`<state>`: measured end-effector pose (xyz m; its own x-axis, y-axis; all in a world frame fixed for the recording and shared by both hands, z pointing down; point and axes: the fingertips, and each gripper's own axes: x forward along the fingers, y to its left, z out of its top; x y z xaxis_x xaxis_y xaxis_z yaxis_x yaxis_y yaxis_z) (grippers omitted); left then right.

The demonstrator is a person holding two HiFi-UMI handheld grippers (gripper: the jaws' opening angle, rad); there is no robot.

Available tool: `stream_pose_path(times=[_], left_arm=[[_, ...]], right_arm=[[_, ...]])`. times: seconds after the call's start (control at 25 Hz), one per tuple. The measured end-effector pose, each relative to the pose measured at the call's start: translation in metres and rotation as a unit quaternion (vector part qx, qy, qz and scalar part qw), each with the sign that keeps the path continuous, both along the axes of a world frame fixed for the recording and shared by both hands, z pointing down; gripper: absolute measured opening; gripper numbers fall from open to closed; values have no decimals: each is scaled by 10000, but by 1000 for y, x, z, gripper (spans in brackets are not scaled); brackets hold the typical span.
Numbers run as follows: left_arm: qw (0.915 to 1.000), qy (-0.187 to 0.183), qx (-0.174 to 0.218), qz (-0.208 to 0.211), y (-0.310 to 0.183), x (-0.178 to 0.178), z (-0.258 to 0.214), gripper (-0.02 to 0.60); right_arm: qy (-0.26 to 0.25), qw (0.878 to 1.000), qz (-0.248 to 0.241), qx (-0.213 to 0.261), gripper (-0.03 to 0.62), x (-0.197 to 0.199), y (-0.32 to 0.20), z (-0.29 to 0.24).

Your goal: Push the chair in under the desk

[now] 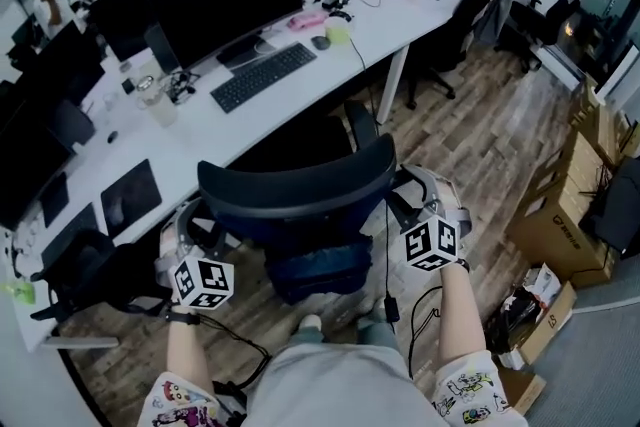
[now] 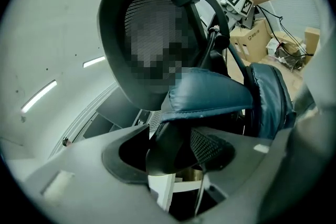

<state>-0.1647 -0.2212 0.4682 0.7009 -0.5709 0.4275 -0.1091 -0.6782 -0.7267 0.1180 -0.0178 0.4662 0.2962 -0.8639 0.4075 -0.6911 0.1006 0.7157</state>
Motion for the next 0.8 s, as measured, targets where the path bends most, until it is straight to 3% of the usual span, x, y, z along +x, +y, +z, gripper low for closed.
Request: stream_pose_path(times=[0.8], left_arm=[[9930, 56, 21, -1182, 0, 85, 5, 255]], right_arm=[[70, 9945, -1043, 9, 250, 117, -56, -2]])
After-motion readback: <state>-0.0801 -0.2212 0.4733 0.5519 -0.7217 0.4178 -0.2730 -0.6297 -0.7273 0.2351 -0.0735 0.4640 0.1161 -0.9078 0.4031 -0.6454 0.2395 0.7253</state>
